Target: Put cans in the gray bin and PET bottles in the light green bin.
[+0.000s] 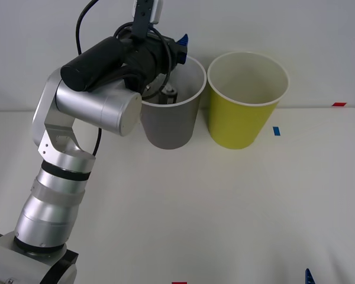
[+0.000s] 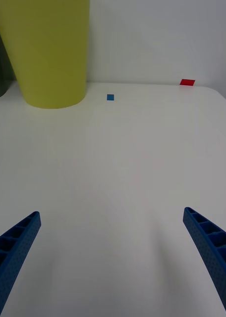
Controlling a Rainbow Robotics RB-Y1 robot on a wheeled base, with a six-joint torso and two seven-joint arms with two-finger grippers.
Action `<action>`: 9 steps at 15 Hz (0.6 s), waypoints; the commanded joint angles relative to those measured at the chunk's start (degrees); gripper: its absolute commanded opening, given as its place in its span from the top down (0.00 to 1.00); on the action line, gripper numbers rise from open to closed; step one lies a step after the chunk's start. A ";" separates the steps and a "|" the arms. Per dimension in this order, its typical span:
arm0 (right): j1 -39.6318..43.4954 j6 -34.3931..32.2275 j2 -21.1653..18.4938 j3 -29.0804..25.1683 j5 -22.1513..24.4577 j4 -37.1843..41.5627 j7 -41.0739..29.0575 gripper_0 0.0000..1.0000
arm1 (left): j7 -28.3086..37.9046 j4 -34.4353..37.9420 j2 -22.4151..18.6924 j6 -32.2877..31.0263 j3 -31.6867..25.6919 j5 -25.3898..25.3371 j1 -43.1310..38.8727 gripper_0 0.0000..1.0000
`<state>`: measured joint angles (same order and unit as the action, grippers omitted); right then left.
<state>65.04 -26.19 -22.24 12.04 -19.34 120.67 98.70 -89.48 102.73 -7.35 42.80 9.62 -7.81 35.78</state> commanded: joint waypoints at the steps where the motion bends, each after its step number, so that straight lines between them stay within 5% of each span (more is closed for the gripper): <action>1: 0.00 0.00 0.00 0.00 0.00 0.00 0.00 0.00 | -0.16 6.34 -3.73 0.09 0.14 -4.59 -4.58 0.00; 9: 0.00 0.00 0.00 0.00 0.00 0.00 0.00 0.00 | -0.34 34.11 -12.17 0.09 2.95 -4.85 -34.20 0.00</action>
<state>65.04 -26.19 -22.24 12.04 -19.34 120.67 98.70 -89.80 132.61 -17.69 42.88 12.27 -12.50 6.43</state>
